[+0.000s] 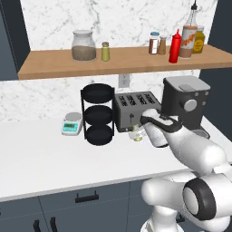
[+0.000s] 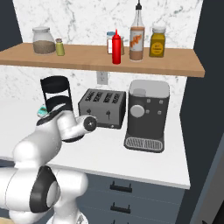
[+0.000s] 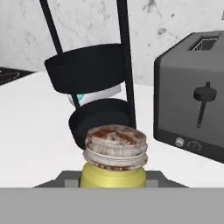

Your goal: Put the shaker and condiment bottle from the counter next to their counterparts in the cabinet.

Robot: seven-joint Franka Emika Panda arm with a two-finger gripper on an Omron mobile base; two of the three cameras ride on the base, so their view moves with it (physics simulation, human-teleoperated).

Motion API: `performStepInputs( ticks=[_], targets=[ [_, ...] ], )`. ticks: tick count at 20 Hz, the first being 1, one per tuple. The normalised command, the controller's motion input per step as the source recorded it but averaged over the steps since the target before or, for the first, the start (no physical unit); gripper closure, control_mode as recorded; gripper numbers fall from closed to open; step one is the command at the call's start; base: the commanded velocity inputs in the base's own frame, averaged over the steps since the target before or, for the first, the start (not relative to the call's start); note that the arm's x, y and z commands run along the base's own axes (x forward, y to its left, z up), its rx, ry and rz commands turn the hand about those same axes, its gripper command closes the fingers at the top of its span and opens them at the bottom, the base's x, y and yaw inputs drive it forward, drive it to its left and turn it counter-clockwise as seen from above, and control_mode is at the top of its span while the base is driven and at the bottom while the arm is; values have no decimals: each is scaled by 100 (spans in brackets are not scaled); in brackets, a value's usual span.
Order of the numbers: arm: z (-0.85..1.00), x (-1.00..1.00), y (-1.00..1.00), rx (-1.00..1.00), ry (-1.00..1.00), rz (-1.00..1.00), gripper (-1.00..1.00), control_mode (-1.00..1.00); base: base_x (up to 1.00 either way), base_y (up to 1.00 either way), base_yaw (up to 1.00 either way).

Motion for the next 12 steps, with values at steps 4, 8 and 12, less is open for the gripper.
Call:
performStepInputs(
  ticks=[4,8,12],
  targets=[
    [94,-4,0,0,8,-16,100,-100,0,0,0],
    [86,-41,-1,0,0,-17,100,-100,0,0,0],
    [86,-61,-2,0,-2,-17,100,-100,0,0,0]
  ],
)
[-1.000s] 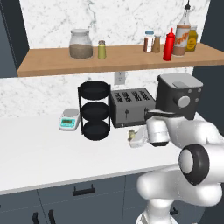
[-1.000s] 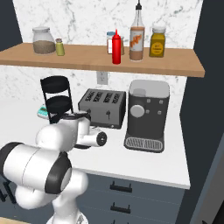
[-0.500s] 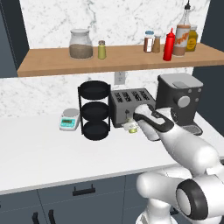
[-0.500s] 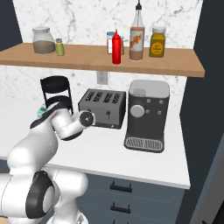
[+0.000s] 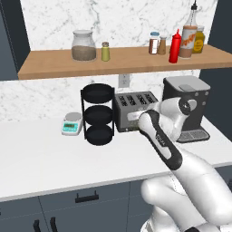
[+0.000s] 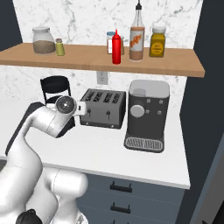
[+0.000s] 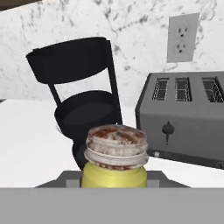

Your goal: Put the shaker and condiment bottle from the counter next to their counterparts in the cabinet.

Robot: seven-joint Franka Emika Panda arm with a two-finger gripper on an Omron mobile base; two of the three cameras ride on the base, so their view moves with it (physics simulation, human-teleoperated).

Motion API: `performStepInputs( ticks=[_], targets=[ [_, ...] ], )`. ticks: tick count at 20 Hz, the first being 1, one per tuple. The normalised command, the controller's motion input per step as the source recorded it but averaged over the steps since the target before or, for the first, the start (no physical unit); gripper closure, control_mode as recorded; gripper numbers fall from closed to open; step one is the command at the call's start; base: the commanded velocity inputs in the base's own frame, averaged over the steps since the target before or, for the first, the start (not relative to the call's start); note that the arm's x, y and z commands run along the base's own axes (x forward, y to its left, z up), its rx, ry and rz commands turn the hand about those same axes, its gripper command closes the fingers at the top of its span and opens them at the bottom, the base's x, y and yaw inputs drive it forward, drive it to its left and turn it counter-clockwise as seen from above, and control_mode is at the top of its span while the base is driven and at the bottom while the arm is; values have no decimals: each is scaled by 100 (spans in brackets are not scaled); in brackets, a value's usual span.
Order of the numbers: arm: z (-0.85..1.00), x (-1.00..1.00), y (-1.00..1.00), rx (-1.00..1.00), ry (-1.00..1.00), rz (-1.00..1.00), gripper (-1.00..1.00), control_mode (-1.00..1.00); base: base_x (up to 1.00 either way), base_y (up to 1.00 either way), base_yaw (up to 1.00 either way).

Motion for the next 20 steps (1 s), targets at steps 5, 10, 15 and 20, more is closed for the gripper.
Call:
performStepInputs(
  ticks=[5,10,15,20],
  targets=[
    [96,-76,-3,1,-9,-19,100,-100,0,0,0],
    [97,-83,-1,0,-13,-21,100,-100,0,0,0],
    [98,-87,0,0,-11,-23,100,-100,0,0,0],
    [100,-83,0,0,-5,-23,100,-100,0,0,0]
  ],
)
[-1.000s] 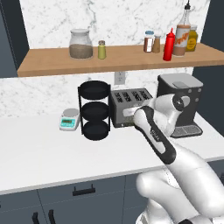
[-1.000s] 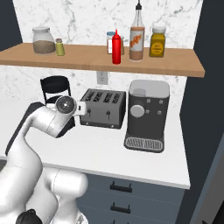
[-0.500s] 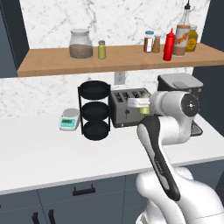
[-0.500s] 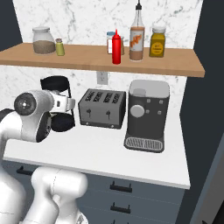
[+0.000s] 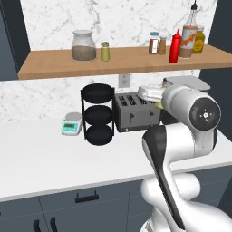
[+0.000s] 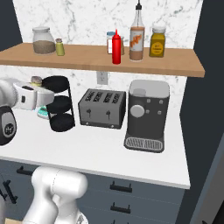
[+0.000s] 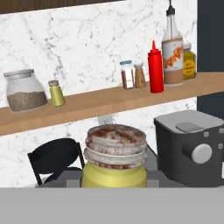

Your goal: Put the shaker and condiment bottle from the counter next to their counterparts in the cabinet.

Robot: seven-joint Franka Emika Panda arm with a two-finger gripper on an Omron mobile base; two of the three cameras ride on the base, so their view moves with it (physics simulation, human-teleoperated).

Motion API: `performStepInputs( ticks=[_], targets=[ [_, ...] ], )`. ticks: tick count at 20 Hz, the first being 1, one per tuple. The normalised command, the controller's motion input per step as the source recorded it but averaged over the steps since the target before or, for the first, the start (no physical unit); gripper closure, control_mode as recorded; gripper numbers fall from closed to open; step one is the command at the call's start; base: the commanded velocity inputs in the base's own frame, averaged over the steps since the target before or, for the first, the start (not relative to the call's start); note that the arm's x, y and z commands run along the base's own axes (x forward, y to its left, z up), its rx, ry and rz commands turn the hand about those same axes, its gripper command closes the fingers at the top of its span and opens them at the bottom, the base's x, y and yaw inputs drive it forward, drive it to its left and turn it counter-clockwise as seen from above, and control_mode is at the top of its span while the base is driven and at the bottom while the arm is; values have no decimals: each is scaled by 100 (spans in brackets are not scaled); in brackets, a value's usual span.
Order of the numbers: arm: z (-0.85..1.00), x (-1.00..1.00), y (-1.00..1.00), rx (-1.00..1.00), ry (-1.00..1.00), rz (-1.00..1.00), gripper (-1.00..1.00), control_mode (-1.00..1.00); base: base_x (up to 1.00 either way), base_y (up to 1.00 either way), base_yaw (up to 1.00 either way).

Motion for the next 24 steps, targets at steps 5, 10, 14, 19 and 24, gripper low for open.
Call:
performStepInputs(
  ticks=[5,10,14,19,24],
  targets=[
    [94,-36,0,0,-1,-23,100,-100,0,0,0],
    [37,16,3,-2,1,-4,100,-100,0,0,0],
    [-21,43,18,-13,4,2,100,-100,0,0,0],
    [-1,53,-41,-5,-3,7,100,-100,0,0,0],
    [6,5,-23,-8,-13,5,100,-100,0,0,0]
  ],
)
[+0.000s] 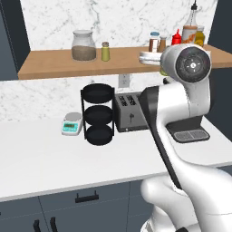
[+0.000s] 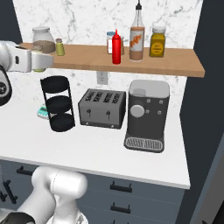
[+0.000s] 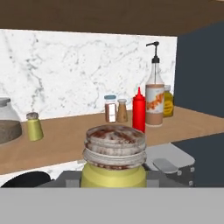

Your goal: Put the shaker and condiment bottle from the counter next to their counterparts in the cabinet.

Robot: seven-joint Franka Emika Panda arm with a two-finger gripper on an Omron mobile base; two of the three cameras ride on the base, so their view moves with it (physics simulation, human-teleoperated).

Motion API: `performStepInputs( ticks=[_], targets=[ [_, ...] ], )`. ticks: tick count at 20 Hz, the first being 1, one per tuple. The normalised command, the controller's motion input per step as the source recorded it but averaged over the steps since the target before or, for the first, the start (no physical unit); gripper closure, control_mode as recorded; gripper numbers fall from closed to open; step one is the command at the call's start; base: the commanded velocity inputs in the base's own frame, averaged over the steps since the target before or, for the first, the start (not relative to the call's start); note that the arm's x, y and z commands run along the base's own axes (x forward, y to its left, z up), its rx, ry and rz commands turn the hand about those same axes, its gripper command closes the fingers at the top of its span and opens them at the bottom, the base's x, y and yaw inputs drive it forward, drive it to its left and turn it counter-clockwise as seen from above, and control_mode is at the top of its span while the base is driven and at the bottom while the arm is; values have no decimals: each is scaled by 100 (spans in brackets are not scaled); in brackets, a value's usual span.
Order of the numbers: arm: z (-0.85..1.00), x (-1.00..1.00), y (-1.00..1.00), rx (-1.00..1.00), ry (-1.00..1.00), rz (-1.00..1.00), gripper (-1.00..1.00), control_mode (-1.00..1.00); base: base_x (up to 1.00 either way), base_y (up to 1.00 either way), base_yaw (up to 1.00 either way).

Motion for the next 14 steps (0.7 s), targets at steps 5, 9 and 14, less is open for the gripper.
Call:
performStepInputs(
  ticks=[5,9,14],
  targets=[
    [-4,20,0,-6,0,6,100,-100,0,0,0],
    [0,30,-17,0,0,19,100,-100,0,0,0],
    [0,13,-6,0,-1,23,100,-100,0,0,0]
  ],
)
